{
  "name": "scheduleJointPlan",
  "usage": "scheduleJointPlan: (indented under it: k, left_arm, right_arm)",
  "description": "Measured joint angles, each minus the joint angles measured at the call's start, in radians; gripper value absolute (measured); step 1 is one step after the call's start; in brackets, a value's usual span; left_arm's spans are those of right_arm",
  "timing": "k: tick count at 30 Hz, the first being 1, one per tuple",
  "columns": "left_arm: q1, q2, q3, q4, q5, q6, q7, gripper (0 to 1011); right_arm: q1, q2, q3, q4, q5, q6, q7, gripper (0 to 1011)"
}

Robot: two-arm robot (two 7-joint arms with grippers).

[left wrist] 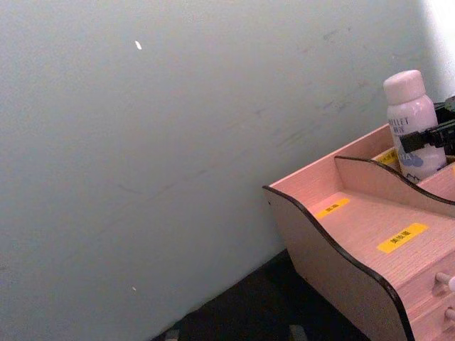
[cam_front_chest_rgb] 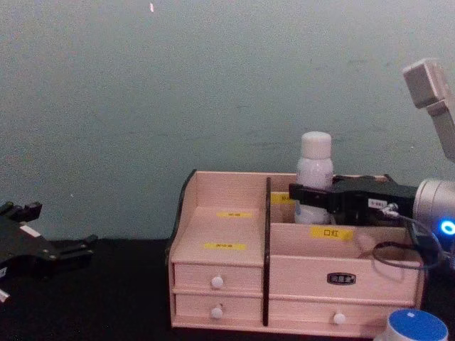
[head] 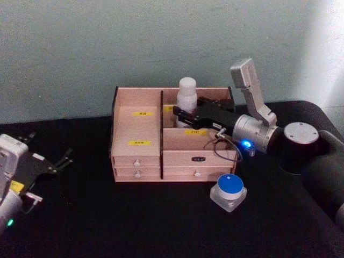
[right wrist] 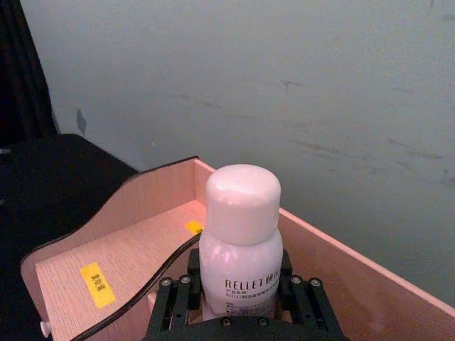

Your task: Pick up the facial cleanser and watermelon frost from the table and place them into the tiered storage box.

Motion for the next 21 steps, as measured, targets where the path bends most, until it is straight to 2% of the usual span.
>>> scheduleJointPlan:
  k: [9,21]
  left_arm:
    - [0.000,0.000,0.000,0.000,0.000,0.000,0.000,1001]
    - [0.000,0.000,0.000,0.000,0.000,0.000,0.000,1001]
  right_arm:
    - [0.010,-0.007,0.005,0.027,-0.017,0.006,0.007,594]
    - [0.009,-0.007,0.007,0.027,-0.021,0.007,0.006,594]
